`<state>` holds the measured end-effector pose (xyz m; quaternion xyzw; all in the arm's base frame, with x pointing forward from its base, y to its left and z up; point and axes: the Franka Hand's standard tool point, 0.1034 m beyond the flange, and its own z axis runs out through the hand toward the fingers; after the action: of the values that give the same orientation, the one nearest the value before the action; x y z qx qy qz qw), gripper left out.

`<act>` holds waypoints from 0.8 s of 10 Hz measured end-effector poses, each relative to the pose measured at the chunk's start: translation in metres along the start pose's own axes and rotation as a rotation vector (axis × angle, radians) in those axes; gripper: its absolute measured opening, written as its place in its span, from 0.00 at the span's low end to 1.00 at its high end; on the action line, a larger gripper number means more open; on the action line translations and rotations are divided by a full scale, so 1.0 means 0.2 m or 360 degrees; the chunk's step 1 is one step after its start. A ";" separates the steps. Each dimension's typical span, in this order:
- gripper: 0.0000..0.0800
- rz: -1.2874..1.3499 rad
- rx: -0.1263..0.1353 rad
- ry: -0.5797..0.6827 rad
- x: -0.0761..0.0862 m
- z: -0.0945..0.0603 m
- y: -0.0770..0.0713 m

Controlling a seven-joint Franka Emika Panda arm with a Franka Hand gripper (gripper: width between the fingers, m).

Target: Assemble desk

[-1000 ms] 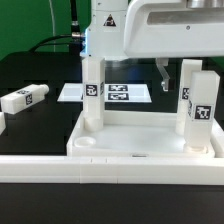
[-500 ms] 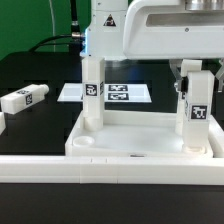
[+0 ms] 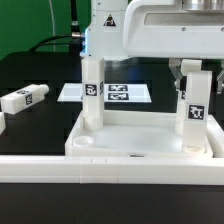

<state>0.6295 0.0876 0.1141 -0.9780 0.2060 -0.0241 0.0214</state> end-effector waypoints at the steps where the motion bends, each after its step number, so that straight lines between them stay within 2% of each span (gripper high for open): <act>1: 0.36 0.0116 0.0002 0.0000 0.00 0.00 0.00; 4: 0.36 0.0673 0.0007 0.0010 -0.01 0.01 -0.01; 8: 0.36 0.1201 0.0036 0.0034 -0.01 0.01 -0.03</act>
Offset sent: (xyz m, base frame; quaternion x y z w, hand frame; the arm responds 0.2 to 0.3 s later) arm -0.0076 0.0041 -0.0078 -0.0022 -0.0033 0.2884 0.9575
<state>0.6313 0.0940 0.1121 -0.8327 0.5517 -0.0269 0.0374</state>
